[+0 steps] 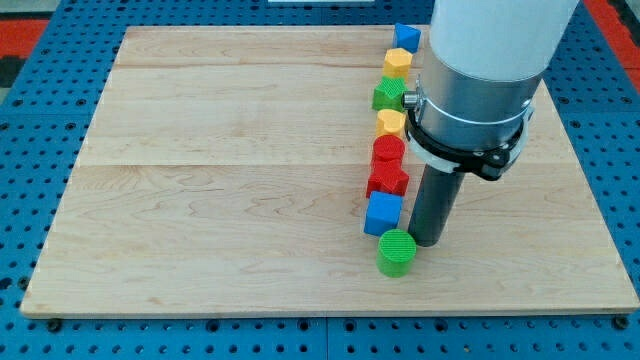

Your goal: Push the red circle to the left side of the red star

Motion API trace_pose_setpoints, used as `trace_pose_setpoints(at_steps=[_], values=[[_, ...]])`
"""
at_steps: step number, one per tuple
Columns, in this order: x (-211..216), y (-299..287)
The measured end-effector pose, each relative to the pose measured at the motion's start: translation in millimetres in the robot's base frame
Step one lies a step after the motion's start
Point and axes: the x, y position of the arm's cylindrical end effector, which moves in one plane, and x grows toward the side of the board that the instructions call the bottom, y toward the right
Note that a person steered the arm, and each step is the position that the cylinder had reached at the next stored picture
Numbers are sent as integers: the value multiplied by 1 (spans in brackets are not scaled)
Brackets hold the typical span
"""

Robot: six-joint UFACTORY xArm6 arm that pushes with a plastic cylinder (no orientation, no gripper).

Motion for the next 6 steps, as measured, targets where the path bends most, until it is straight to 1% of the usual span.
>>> trace_pose_setpoints(at_steps=[1,2,3,4,5,6], values=[[-22,28],[-65,115],[-87,127],[-112,54],[-113,-36],[-113,-100]])
